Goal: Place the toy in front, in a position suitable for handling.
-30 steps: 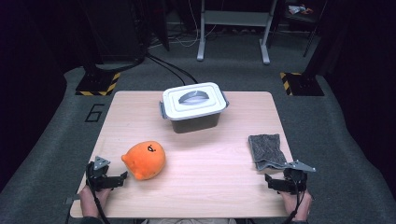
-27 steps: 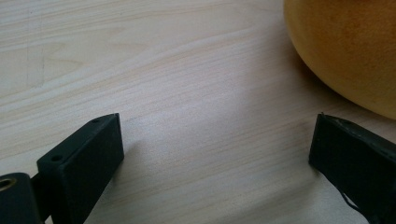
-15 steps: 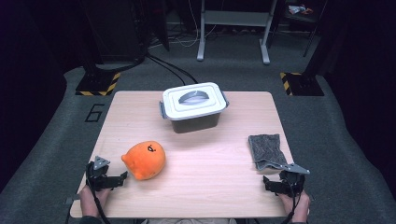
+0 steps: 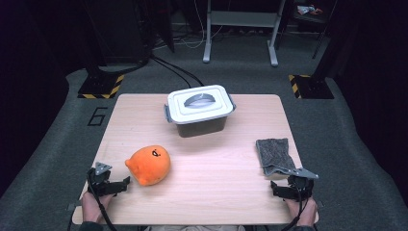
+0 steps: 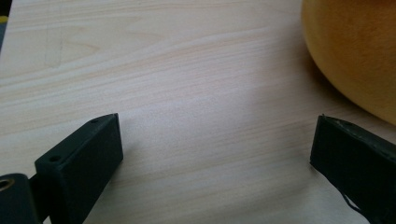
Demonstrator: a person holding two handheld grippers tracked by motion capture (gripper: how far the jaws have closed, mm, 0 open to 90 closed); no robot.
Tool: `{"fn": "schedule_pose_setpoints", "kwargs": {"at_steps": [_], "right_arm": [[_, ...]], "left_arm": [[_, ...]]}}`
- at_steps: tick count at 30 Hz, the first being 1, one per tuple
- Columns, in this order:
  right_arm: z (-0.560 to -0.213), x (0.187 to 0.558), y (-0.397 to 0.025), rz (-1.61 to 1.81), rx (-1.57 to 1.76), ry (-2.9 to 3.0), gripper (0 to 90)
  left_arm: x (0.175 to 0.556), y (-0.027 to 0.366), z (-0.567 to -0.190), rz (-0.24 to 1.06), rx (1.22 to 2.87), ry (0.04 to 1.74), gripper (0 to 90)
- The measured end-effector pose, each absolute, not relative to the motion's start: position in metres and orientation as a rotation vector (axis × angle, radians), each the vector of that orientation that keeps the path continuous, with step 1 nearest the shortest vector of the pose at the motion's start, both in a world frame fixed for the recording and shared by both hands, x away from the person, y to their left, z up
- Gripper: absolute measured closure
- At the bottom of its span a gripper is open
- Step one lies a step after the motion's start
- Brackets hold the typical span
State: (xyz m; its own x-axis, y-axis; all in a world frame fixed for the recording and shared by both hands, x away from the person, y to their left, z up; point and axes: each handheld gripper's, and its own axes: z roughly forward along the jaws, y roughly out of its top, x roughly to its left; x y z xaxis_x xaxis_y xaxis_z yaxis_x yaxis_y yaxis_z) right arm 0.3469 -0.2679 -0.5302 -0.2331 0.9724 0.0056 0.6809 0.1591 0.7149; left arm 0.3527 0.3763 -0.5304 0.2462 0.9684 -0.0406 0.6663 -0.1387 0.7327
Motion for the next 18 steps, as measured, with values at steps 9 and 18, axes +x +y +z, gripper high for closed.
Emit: {"fn": "schedule_pose_setpoints", "kwargs": {"at_steps": [9, 18], "right_arm": [[-0.53, 0.347, -0.268, 0.834, 1.574, 1.971, 0.0], [-0.53, 0.347, -0.268, 0.834, 1.568, 1.97, 0.0]], "left_arm": [[0.342, 0.375, -0.494, 0.596, 1.816, 1.437, 1.1], [0.345, 0.351, -0.466, 0.565, 1.809, 1.347, 0.8]]}}
